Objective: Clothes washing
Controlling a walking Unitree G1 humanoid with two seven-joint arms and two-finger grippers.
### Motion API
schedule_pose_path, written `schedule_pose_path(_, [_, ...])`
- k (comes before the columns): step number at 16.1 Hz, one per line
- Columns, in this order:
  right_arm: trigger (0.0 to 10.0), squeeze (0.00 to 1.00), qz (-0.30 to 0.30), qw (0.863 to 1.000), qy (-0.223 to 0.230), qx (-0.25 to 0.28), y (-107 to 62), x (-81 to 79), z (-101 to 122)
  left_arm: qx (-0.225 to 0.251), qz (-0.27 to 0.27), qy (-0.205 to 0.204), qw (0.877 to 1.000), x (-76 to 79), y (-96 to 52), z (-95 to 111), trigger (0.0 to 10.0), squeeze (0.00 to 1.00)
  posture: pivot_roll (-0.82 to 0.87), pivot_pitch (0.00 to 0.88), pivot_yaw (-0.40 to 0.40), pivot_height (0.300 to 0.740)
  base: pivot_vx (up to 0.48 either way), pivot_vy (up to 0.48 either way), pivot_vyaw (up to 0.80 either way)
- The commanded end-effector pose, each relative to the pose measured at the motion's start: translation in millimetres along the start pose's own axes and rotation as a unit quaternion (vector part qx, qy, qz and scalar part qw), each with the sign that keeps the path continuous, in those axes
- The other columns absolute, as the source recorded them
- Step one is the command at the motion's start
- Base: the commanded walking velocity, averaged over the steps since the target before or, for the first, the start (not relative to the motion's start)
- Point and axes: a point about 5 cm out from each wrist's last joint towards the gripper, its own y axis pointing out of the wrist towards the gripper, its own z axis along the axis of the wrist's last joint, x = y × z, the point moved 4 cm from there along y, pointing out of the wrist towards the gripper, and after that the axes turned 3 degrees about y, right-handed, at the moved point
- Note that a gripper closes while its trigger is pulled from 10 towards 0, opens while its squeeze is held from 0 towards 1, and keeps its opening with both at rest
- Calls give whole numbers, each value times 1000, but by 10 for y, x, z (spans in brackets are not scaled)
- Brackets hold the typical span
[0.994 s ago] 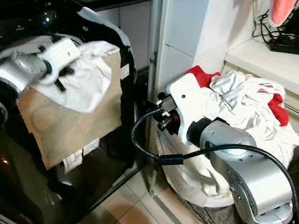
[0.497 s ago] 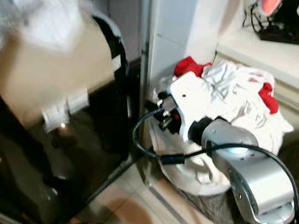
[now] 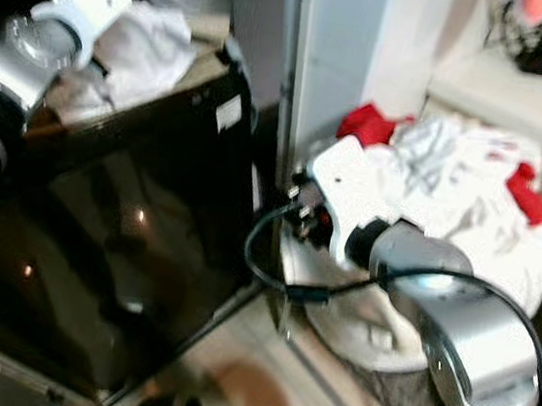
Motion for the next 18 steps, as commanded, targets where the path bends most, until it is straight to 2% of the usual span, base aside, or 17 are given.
schedule_pose_path(1, [10000, 0, 3, 1000, -4, 5, -10, -18, 29, 7, 14, 9, 1000, -155, -17, 47, 10000, 0, -116, 0, 106, 740, 0, 0, 0])
schedule_pose_path(4, [10000, 0, 6, 1000, -5, 7, 7, -21, 35, 4, 15, 15, 1000, -159, -22, -11, 10000, 0, -109, 0, 103, 740, 0, 0, 0])
schedule_pose_path(9, [10000, 0, 5, 1000, -2, 10, 33, -21, 31, 19, 33, 6, 999, -231, -29, 63, 10000, 0, -102, 0, 108, 740, 0, 0, 0])
schedule_pose_path(11, [10000, 0, 4, 1000, -1, 14, 55, -26, 41, 34, 56, -2, 998, -363, -46, 173, 10000, 0, -100, 0, 112, 740, 0, 0, 0])
schedule_pose_path(12, [10000, 0, 3, 1000, -2, 15, 61, -23, 49, 51, 101, -14, 993, -536, -79, 268, 10000, 0, -103, 0, 117, 740, 0, 0, 0])
schedule_pose_path(13, [10000, 0, -4, 1000, 0, 22, 62, -3, 65, 105, 273, 13, 956, -1067, -280, 530, 10000, 0, -99, 0, 115, 740, 0, 0, 0])
schedule_pose_path(14, [10000, 0, -15, 1000, 5, 27, 78, 30, 73, 154, 379, 39, 912, -1297, -469, 677, 10000, 0, -89, 0, 106, 740, 0, 0, 0])
schedule_pose_path(15, [10000, 0, -16, 999, 8, 28, 96, 29, 74, 109, 311, 26, 944, -1086, -313, 485, 10000, 502, -80, 0, 98, 740, 0, 0, 0])
schedule_pose_path(16, [10000, 0, -6, 999, 9, 30, 144, -7, 83, -16, 114, 4, 993, -366, -50, -63, 10000, 1000, -69, 0, 90, 740, 0, 0, 0])
schedule_pose_path(17, [10000, 0, 9, 999, 5, 34, 165, -83, 119, -57, 70, 4, 996, -93, -27, -279, 10000, 1000, -104, 0, 113, 740, 0, 0, 0])
schedule_pose_path(18, [10000, 0, 13, 999, 4, 36, 153, -104, 129, -56, 79, 13, 995, -94, -27, -274, 10000, 1000, -101, 0, 111, 740, 0, 0, 0])
